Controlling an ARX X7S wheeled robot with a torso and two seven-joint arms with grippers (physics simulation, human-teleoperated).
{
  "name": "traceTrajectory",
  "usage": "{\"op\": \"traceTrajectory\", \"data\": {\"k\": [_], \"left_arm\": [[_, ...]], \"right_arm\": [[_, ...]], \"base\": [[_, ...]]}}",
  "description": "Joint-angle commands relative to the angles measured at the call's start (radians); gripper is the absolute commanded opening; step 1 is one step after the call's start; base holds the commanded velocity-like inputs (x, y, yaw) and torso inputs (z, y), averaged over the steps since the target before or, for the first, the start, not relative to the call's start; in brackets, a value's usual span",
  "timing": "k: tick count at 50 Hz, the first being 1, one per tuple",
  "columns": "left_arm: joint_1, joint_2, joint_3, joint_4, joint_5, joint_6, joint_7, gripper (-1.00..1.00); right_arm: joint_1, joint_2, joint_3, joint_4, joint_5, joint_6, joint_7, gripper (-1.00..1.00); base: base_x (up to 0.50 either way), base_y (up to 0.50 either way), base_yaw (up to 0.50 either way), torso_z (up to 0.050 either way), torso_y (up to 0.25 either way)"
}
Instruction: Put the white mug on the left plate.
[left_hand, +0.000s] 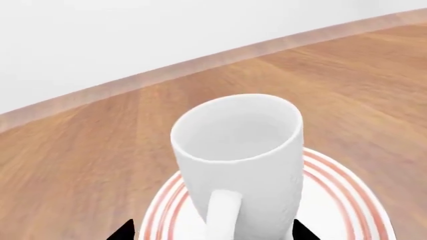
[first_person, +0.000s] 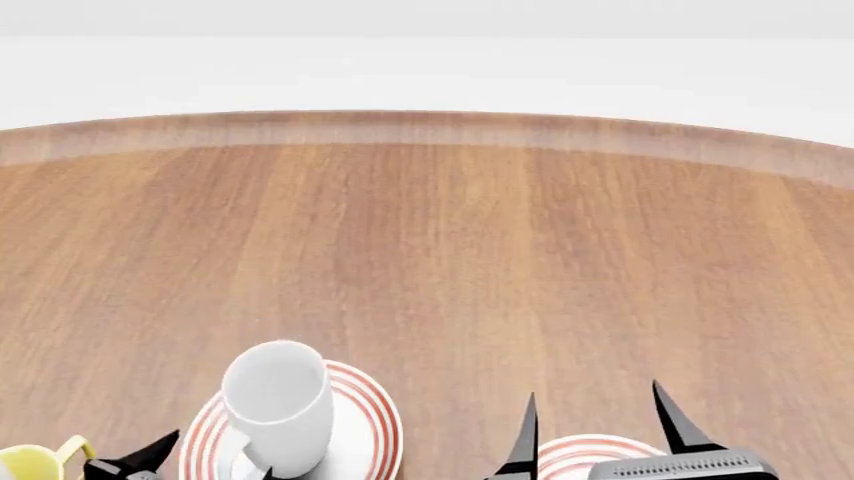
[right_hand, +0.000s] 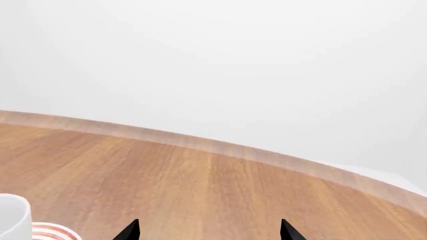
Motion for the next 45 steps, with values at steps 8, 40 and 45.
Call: {"op": "traceTrajectory", "data": {"k": [8, 40, 45], "left_arm": [[-0.004, 0.004, -0.005, 0.001, -0.007, -0.003, -0.021, 1.0], [0.195, -0.159, 0.011, 0.643, -0.016, -0.227, -0.134, 1.0], [0.231, -0.192, 0.007, 0.768, -0.009, -0.257, -0.167, 1.0]], "right_arm": [[-0.001, 0.002, -0.003, 0.005, 0.004, -0.006, 0.002, 1.0], [-0.005, 0.011, -0.002, -0.05, 0.019, 0.011, 0.016, 1.0], [-0.019, 0.022, 0.001, -0.092, 0.019, 0.014, 0.021, 1.0]], "base": [[0.0, 0.0, 0.0, 0.0, 0.0], [0.0, 0.0, 0.0, 0.0, 0.0], [0.0, 0.0, 0.0, 0.0, 0.0]]}}
